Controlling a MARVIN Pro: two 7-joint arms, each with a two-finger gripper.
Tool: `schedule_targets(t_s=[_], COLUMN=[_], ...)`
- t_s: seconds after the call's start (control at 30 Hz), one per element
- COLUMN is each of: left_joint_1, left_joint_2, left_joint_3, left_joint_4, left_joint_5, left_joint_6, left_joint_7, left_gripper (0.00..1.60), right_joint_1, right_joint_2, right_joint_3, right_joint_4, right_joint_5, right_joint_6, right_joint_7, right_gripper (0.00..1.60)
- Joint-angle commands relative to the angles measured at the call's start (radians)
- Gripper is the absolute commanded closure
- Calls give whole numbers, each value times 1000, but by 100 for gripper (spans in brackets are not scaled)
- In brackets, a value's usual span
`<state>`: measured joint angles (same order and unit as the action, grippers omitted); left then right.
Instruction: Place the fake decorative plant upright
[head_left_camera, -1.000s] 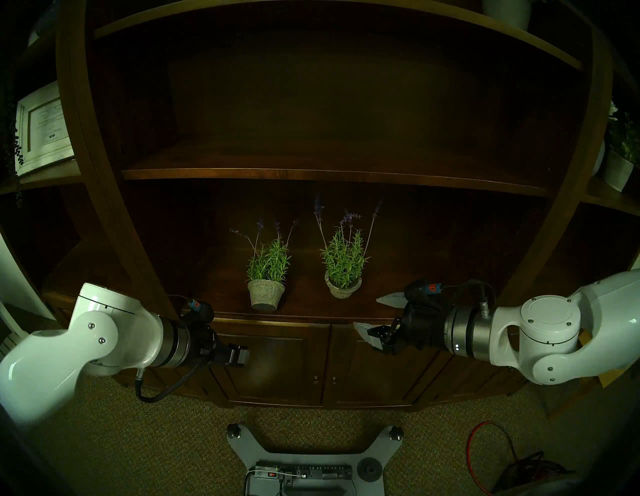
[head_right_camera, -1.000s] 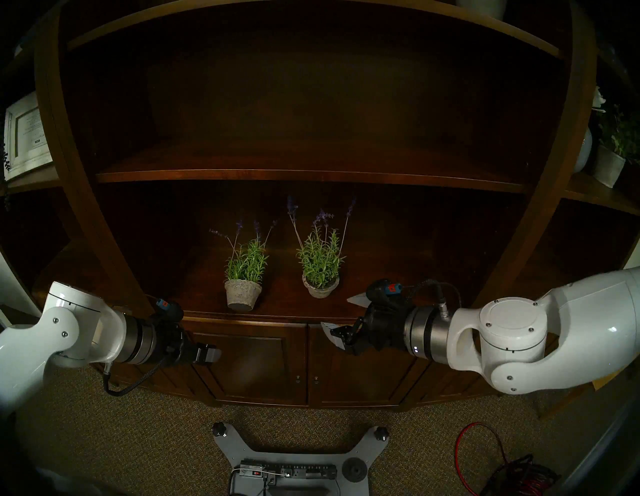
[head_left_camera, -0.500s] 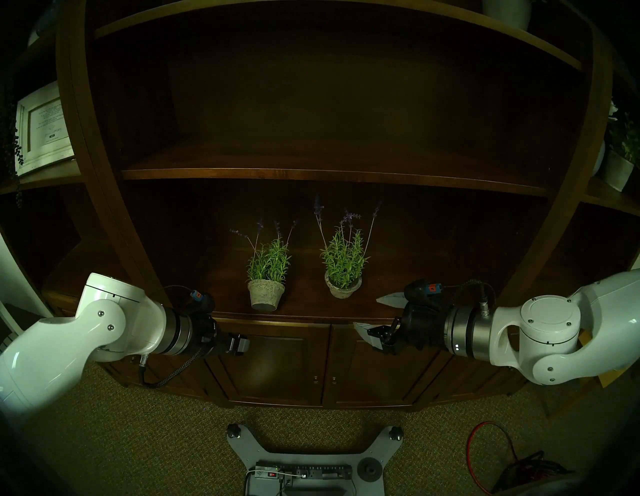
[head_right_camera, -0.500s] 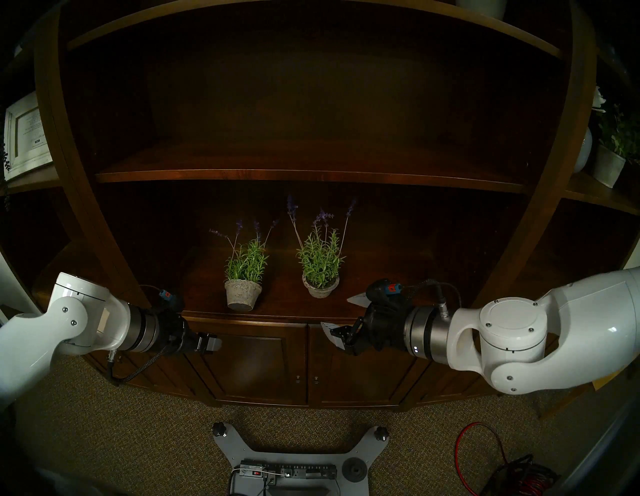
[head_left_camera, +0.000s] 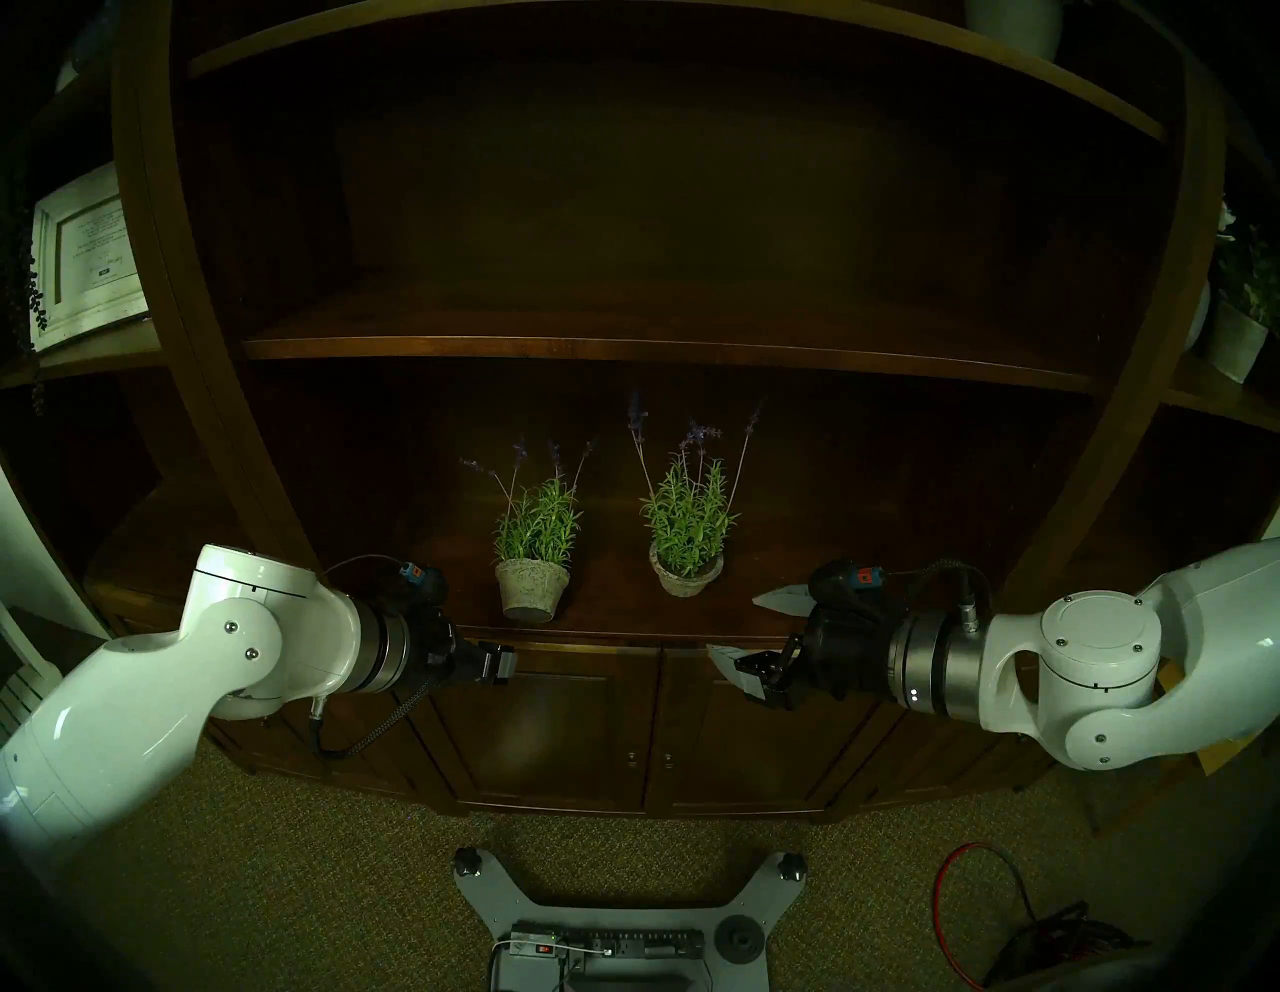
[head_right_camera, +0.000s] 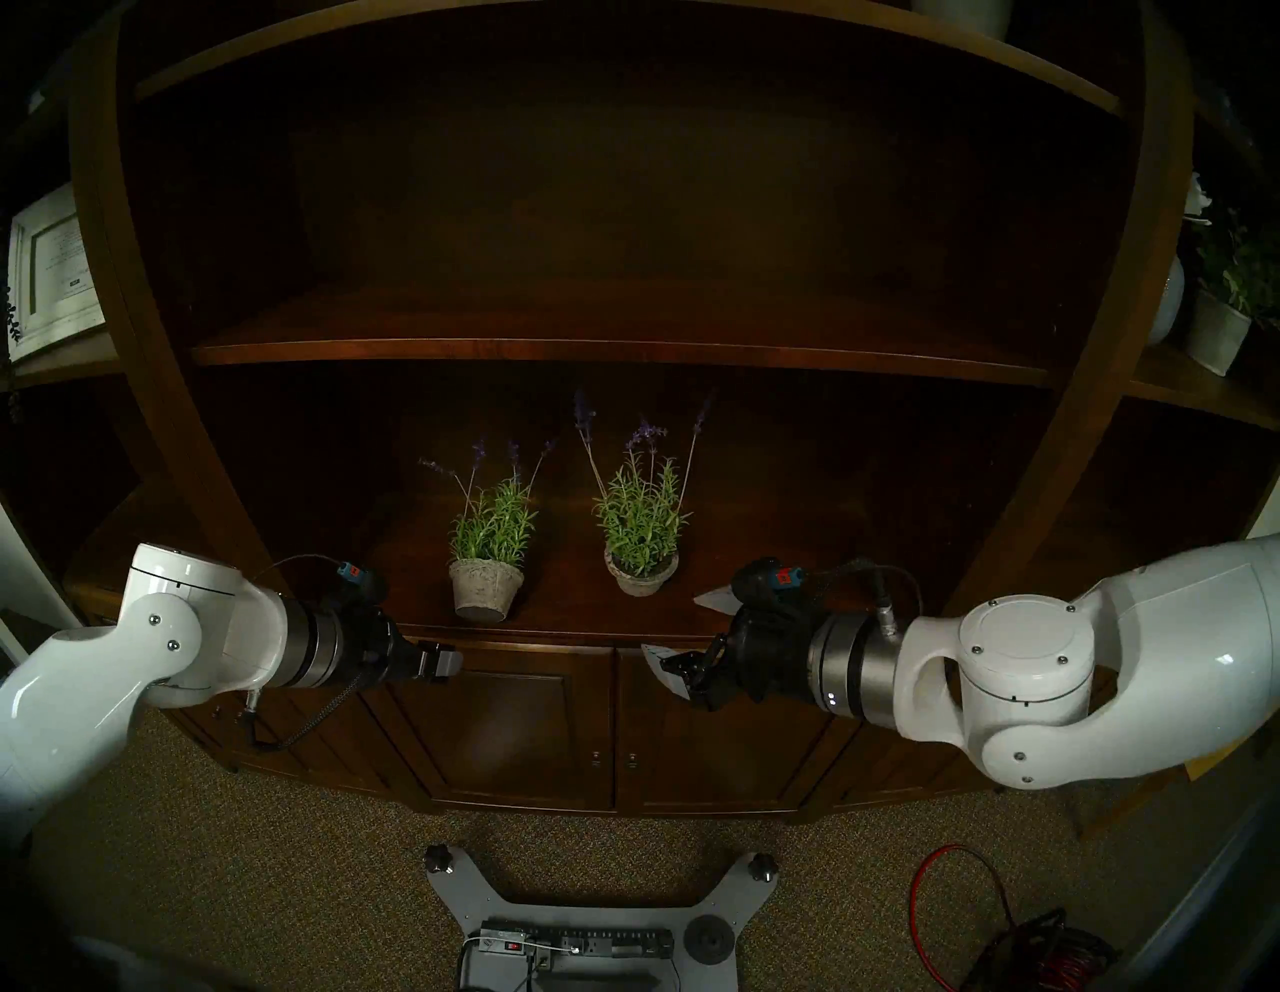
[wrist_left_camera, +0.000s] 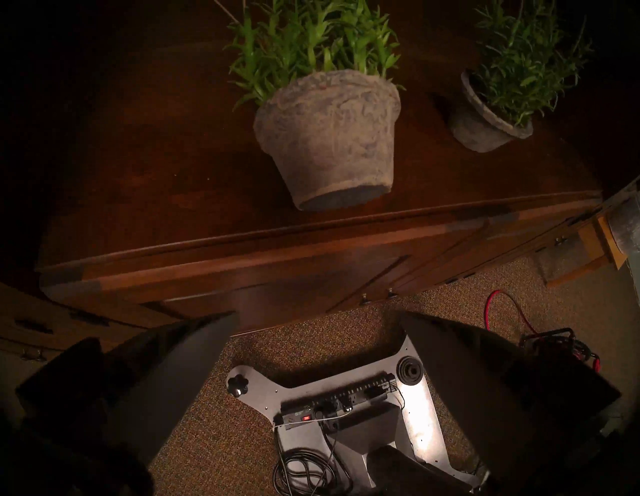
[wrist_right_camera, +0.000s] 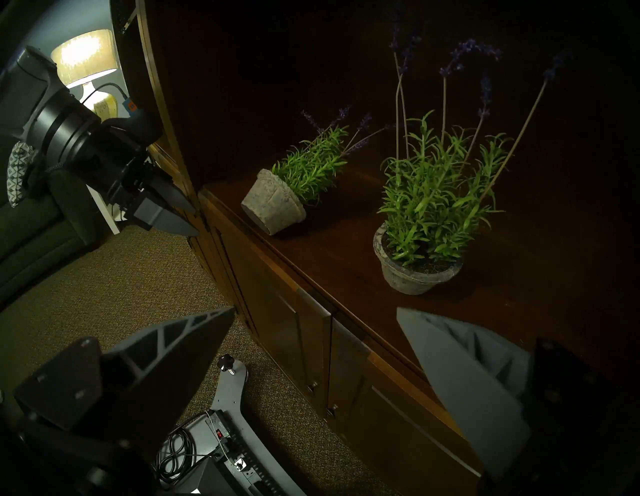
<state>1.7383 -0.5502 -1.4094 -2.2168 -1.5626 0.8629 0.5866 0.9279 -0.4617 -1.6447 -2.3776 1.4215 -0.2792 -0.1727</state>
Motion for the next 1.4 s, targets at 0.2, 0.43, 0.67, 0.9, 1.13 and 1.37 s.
schedule_targets(t_s=[0.2,0.43,0.67,0.9,1.13,1.37], left_joint_1=[-168,-231,-273,-340,-402,-448], left_joint_2=[-160,-241,-310,-379,-409,-426], left_joint_3=[40,64,74,109,151,188], left_joint_4=[44,87,106,156,210,249], left_joint_5=[34,50,47,44,29,0], left_joint_6=[4,33,90,97,97,97], left_joint_7=[76,113,139,191,249,304], left_gripper=[0,0,0,0,0,0], right_joint_1=[12,12,12,12,12,11], right_joint_2=[1,1,1,2,2,2], right_joint_3=[16,15,15,16,17,17], right_joint_4=[-1,-1,-1,-1,-1,-1], right_joint_5=[-2,-2,-2,-2,-3,-3], right_joint_6=[-7,-7,-7,-7,-7,-7], right_joint_7=[1,1,1,1,1,1], right_gripper=[0,0,0,0,0,0])
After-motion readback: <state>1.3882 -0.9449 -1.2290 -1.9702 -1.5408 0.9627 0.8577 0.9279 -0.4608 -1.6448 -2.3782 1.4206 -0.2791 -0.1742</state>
